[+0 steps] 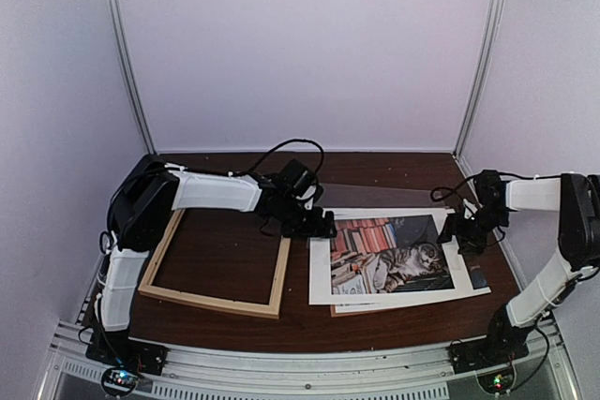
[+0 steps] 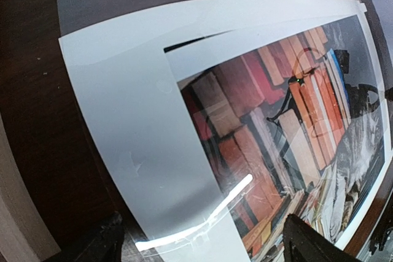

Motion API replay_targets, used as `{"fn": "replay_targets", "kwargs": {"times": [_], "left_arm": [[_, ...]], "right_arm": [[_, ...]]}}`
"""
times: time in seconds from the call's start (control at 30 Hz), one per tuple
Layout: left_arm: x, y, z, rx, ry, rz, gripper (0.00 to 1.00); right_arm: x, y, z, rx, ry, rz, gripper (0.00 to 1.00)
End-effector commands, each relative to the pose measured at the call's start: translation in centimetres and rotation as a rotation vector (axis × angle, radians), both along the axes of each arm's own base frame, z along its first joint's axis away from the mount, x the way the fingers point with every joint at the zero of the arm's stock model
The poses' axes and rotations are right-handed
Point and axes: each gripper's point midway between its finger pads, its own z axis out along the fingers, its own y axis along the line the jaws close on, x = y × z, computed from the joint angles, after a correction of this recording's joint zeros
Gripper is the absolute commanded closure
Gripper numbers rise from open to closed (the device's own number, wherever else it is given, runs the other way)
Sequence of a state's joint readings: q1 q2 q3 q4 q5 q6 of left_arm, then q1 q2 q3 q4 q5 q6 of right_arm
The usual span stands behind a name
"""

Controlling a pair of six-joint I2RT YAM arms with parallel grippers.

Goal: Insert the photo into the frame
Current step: Pick up the glass panel from the mat board.

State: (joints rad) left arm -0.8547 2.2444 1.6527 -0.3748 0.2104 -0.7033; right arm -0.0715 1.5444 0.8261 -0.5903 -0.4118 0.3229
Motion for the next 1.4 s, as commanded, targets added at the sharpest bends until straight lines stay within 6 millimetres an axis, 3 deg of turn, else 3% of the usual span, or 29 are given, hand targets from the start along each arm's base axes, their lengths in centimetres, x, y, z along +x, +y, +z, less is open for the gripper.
{"fn": "replay_targets", "kwargs": {"times": [0.0, 0.8, 0.93, 1.13, 1.37], "left_arm": [[-5.1, 2.6, -6.9, 0.133, 0.223, 0.008, 0.1], [-2.8, 0.2, -0.1, -0.198, 0.282, 0.086, 0.1], [-2.5, 0.2, 0.3, -0.214, 0.288, 0.101, 0.1], [-2.1, 2.8, -0.3, -0.062, 0.211, 0.127, 0.09], [-3.4, 4.1, -1.3, 0.031, 0.211, 0.128, 0.07]], "right_arm": [[-1.1, 1.1, -1.0, 0.058, 0.033, -0.001, 0.26], [-2.3, 0.3, -2.5, 0.004, 0.061, -0.015, 0.27], [-2.3, 0.2, -2.5, 0.001, 0.059, -0.015, 0.27], [-2.3, 0.0, -2.2, -0.011, 0.052, -0.018, 0.27], [-2.3, -0.2, -2.0, -0.024, 0.043, -0.022, 0.27]]}}
